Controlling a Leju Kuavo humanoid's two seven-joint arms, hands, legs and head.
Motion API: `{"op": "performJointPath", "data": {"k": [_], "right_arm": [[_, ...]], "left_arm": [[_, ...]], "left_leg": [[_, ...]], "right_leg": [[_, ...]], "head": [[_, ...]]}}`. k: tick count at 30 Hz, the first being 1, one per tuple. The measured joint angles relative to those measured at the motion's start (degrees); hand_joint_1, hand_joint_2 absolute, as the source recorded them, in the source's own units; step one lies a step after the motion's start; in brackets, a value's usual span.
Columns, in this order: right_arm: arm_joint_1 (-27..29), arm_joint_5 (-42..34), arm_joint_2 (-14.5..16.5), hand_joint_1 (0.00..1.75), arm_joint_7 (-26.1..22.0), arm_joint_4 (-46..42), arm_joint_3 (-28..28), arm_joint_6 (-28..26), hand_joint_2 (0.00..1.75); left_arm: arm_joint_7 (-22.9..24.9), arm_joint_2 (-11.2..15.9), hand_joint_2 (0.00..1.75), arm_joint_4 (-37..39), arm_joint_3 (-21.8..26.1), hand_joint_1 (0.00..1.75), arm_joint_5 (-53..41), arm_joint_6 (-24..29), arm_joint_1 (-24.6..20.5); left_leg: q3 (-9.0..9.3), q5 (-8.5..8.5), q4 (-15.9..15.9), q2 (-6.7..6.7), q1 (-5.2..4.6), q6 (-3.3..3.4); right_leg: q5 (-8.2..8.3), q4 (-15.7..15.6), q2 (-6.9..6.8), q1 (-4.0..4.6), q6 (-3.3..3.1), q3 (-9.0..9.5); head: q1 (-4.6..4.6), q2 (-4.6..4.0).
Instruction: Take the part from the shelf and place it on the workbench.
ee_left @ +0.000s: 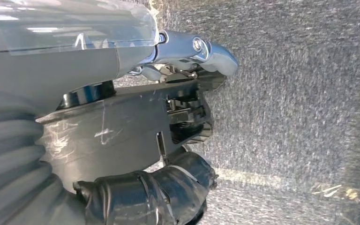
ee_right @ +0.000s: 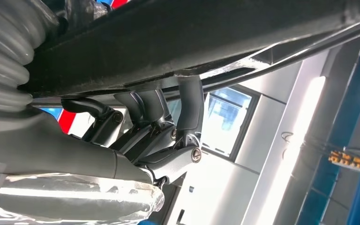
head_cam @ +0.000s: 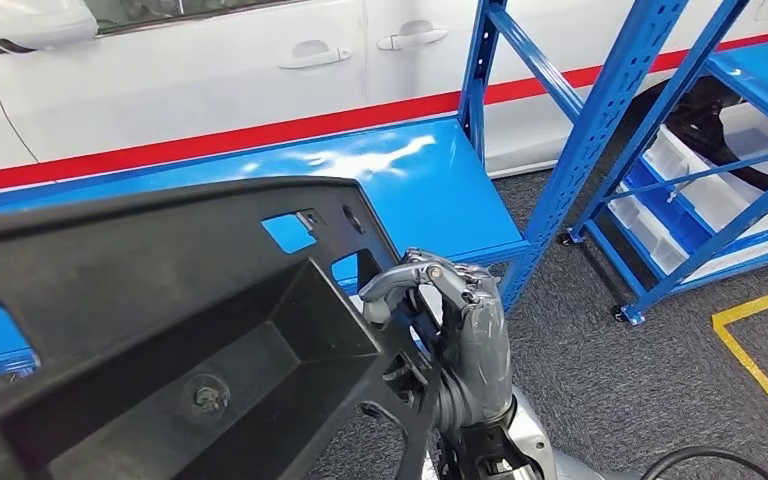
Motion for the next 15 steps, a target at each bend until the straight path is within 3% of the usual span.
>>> {"op": "performJointPath", "data": {"k": [1, 3, 4, 6, 8, 9, 10, 11, 13, 15], "right_arm": [[0.06, -0.01, -0.02, 1.75, 0.00, -0.09, 0.00, 0.01, 1.75], [0.16, -0.03, -0.06, 1.75, 0.00, -0.24, 0.00, 0.03, 1.75], [0.17, -0.05, -0.07, 1.75, 0.00, -0.27, 0.00, 0.03, 1.75], [0.16, -0.10, -0.07, 1.75, 0.00, -0.39, 0.00, 0.05, 1.75], [0.18, -0.15, -0.07, 1.75, 0.00, -0.48, 0.00, 0.06, 1.75], [0.19, -0.22, -0.07, 1.75, 0.00, -0.48, 0.00, 0.06, 1.75], [0.20, -0.36, -0.07, 1.75, -0.01, -0.48, 0.00, 0.06, 1.75], [0.21, -0.56, -0.07, 1.75, -0.04, -0.48, 0.00, 0.06, 1.75], [0.22, -1.05, -0.07, 1.75, -0.19, -0.48, 0.00, 0.06, 1.75], [0.29, -1.84, -0.06, 1.75, -0.69, -0.48, 0.00, 0.06, 1.75]], "left_arm": [[0.00, 0.10, 1.75, 0.01, -0.01, 0.00, 0.00, 0.00, -0.02], [-0.01, 0.20, 1.75, 0.02, -0.01, 0.00, 0.00, 0.01, 0.05], [0.01, 0.22, 1.75, 0.02, -0.01, 0.00, 0.02, 0.00, 0.12], [0.02, 0.22, 1.75, 0.02, -0.01, 0.00, 0.02, -0.02, 0.21], [0.02, 0.22, 1.75, 0.02, -0.01, 0.00, 0.01, -0.06, 0.18], [0.03, 0.22, 1.75, 0.02, -0.01, 0.00, -0.01, -0.11, 0.16], [0.04, 0.22, 1.75, 0.02, -0.01, 0.00, -0.04, -0.21, 0.16], [0.11, 0.22, 1.75, 0.02, -0.02, 0.00, -0.14, -0.38, 0.16], [0.49, 0.34, 1.75, 0.02, -0.05, 0.00, -0.57, -0.83, 0.12], [1.07, 0.72, 1.75, 0.02, -0.15, 0.00, -1.04, -1.15, -0.04]], "left_leg": [[-0.45, 0.21, 0.49, -0.10, -0.03, -0.30], [-0.88, 0.57, 0.93, -0.24, 0.16, -0.79], [-1.31, -0.19, 1.46, -0.27, 0.32, -1.01], [-2.68, -4.60, 5.22, -0.31, 0.47, -1.37], [-4.14, -9.90, 11.92, -0.36, 0.45, -1.32], [-4.28, -11.01, 14.72, -0.38, 0.37, -1.11], [-3.73, -10.73, 16.11, -0.41, 0.19, -0.78], [-2.32, -9.33, 15.69, -0.43, -0.11, -0.36], [3.15, -6.34, 9.67, -0.43, -1.18, 0.81], [9.10, -6.63, 0.99, -0.32, -2.11, 1.97]], "right_leg": [[-0.63, -1.02, 0.14, 0.21, -0.44, 0.41], [-0.24, -1.01, 0.08, 0.39, -1.70, -0.37], [0.20, -0.98, -0.02, 0.49, -2.30, -0.82], [1.29, -1.08, -0.23, 0.58, -3.32, -2.06], [2.50, -1.08, -0.27, 0.97, -3.79, -3.54], [3.10, -1.06, -0.28, 1.21, -3.91, -4.39], [3.69, -1.04, -0.28, 1.42, -4.00, -5.21], [4.25, -1.01, -0.28, 1.56, -4.05, -5.93], [5.27, -0.99, -0.30, 1.63, -4.06, -6.96], [6.25, -1.14, -0.46, 1.49, -3.82, -7.33]], "head": [[-0.60, -0.02], [-1.94, -0.08], [-2.55, -0.10], [-3.83, -0.14], [-5.13, -0.16], [-5.49, -0.16], [-5.69, -0.16], [-5.74, -0.16], [-5.80, -0.16], [-5.91, -0.16]]}}
